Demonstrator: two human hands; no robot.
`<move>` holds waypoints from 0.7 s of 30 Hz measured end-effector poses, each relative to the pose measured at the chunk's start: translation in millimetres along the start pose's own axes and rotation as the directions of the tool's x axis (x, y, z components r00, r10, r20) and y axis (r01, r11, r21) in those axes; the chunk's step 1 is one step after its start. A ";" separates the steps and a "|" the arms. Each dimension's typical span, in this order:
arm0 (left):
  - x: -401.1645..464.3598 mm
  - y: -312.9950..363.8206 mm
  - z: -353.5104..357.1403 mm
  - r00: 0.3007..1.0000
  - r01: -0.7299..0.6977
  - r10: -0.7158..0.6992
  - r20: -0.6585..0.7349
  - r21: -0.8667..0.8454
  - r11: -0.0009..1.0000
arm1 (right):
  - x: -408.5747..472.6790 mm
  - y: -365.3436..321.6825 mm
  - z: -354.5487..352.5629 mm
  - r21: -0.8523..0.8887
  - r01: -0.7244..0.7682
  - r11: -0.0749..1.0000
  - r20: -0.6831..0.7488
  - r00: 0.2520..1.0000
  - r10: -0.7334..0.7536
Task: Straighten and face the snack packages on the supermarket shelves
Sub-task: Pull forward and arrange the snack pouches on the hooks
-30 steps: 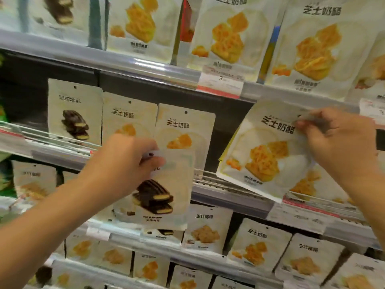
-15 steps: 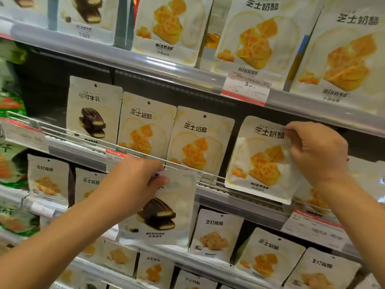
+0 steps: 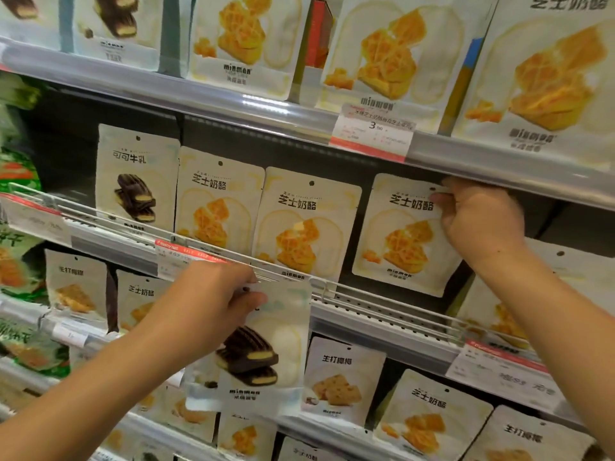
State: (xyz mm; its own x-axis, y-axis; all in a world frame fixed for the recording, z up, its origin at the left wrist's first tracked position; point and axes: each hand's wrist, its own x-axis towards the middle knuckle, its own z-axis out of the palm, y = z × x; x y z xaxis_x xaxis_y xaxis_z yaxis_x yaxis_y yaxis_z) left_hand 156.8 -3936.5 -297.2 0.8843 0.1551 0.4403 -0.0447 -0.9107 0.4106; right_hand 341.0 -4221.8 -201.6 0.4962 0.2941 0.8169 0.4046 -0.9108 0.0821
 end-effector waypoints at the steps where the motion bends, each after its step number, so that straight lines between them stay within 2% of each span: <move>1: 0.6 1.6 1.4 1.000 -0.006 0.006 -0.003 0.007 1.000 | -0.9 -1.8 0.1 -0.008 -0.005 1.000 0.034 0.999 0.005; 5: 3.5 5.9 5.2 0.999 -0.025 0.025 -0.021 0.012 1.000 | -4.9 -0.9 -0.9 -0.036 -0.042 0.998 0.173 0.984 0.048; 10: 6.9 10.5 11.9 0.999 -0.038 0.037 -0.020 -0.015 0.999 | -8.7 -3.3 2.2 -0.142 -0.127 0.982 0.382 0.908 0.173; 15: 7.8 16.2 27.5 0.999 -0.050 0.050 0.011 -0.026 0.998 | -16.1 -4.6 2.5 -0.054 -0.097 0.994 0.311 0.944 0.109; 19: 9.7 20.2 31.6 0.999 -0.045 0.047 0.024 -0.049 0.998 | -14.8 -6.0 2.5 -0.099 -0.059 0.993 0.318 0.944 0.088; 21: 12.1 22.2 31.0 0.999 -0.050 0.052 0.017 -0.065 0.997 | -25.5 -9.1 0.2 -0.011 -0.008 1.000 0.212 0.977 0.010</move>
State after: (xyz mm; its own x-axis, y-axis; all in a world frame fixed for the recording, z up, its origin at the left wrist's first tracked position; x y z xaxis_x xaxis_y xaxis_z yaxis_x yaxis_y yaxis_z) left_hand 181.0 -3966.7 -307.5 0.8886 0.1015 0.4473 -0.1191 -0.8908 0.4386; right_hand 324.9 -4221.0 -223.3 0.6520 0.3394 0.6780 0.3921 -0.9163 0.0816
